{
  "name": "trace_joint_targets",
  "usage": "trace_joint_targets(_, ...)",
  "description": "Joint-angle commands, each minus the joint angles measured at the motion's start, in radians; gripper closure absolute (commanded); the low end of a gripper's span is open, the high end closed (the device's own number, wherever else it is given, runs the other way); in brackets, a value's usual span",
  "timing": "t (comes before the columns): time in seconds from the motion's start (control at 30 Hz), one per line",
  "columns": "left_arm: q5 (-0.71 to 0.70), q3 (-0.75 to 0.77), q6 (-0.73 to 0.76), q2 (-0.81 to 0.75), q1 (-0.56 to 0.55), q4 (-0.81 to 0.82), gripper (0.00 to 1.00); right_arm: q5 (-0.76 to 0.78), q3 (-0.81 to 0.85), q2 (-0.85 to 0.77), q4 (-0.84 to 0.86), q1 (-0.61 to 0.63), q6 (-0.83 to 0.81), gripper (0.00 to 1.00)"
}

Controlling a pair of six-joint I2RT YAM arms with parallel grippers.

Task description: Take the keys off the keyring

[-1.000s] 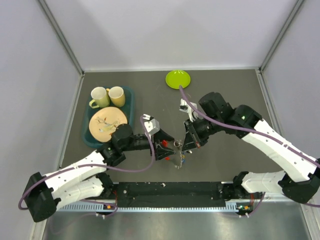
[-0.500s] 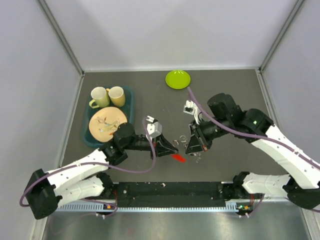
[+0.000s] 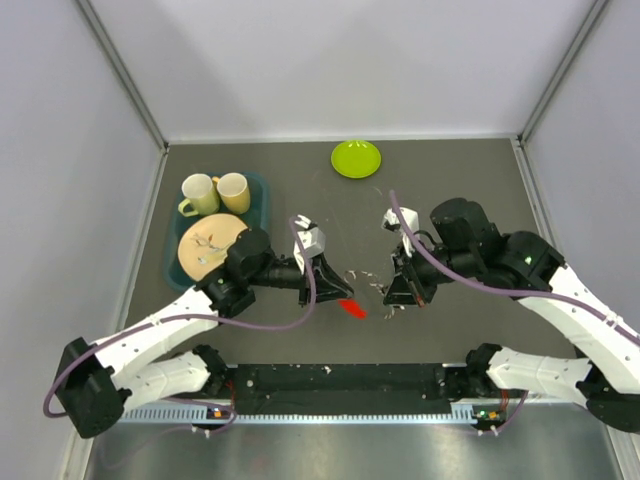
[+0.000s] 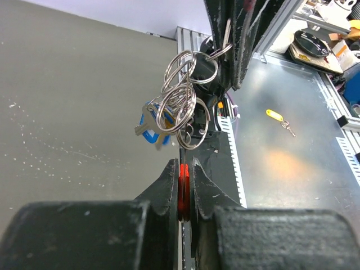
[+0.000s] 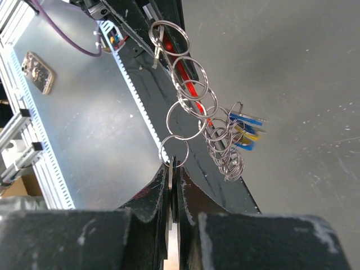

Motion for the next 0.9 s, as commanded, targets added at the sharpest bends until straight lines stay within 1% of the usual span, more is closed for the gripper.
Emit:
trace_joint_targets(0.0, -0.06, 0.067, 0.021, 0.031, 0.021, -0.061, 1.0, 0.006, 0.06, -0.029, -0.038, -0.001, -0.045, 1.0)
trace_joint_targets(0.07, -0.097, 0.071, 0.015, 0.052, 0.019, -0.078, 1.0, -0.005, 0.075, -0.021, -0.038, -0.003, -0.046, 1.0)
trace_joint_targets(0.13, -0.12, 0.077, 0.006, 0.065, 0.021, -0.08, 0.96, -0.011, 0.082, -0.015, -0.041, -0.001, -0.051, 1.0)
trace_joint_targets(0.17, -0.143, 0.079, -0.005, 0.074, 0.021, -0.078, 0.87, -0.014, 0.083, -0.011, -0.041, -0.001, -0.052, 1.0)
trace_joint_targets(0.23, -0.157, 0.09, -0.011, 0.083, 0.021, -0.087, 0.78, -0.017, 0.086, 0.003, -0.044, -0.001, -0.054, 1.0)
trace_joint_targets(0.27, -0.163, 0.093, -0.02, 0.086, 0.019, -0.091, 0.67, -0.014, 0.088, 0.009, -0.045, -0.001, -0.054, 1.0)
trace_joint_targets(0.3, -0.172, 0.096, -0.03, 0.088, 0.019, -0.088, 0.65, -0.013, 0.089, 0.018, -0.045, -0.001, -0.051, 1.0)
trace_joint_targets(0.37, -0.172, 0.097, -0.053, 0.089, 0.021, -0.088, 0.64, -0.01, 0.091, 0.029, -0.047, -0.001, -0.048, 1.0)
trace_joint_targets(0.47, -0.25, 0.103, -0.056, 0.068, 0.019, -0.124, 0.6, -0.005, 0.091, 0.043, -0.05, -0.001, -0.045, 1.0)
trace_joint_targets(0.53, -0.336, 0.114, -0.025, 0.047, 0.019, -0.184, 0.58, -0.005, 0.091, 0.052, -0.05, -0.001, -0.048, 1.0)
trace_joint_targets(0.6, -0.387, 0.128, 0.005, 0.03, 0.019, -0.222, 0.58, -0.002, 0.095, 0.058, -0.054, -0.001, -0.054, 1.0)
trace_joint_targets(0.63, -0.425, 0.134, 0.04, 0.019, 0.021, -0.279, 0.58, 0.0, 0.1, 0.061, -0.056, -0.001, -0.052, 1.0)
trace_joint_targets(0.67, -0.438, 0.14, 0.056, 0.002, 0.019, -0.296, 0.57, 0.0, 0.103, 0.068, -0.058, -0.001, -0.055, 1.0)
trace_joint_targets(0.7, -0.444, 0.156, 0.073, -0.004, 0.021, -0.313, 0.57, -0.006, 0.106, 0.071, -0.059, 0.0, -0.057, 1.0)
trace_joint_targets(0.83, -0.371, 0.188, 0.156, -0.021, 0.021, -0.327, 0.56, -0.014, 0.12, 0.083, -0.061, -0.001, -0.081, 1.0)
trace_joint_targets(0.87, -0.305, 0.199, 0.163, -0.018, 0.021, -0.327, 0.55, -0.016, 0.124, 0.086, -0.058, -0.001, -0.083, 1.0)
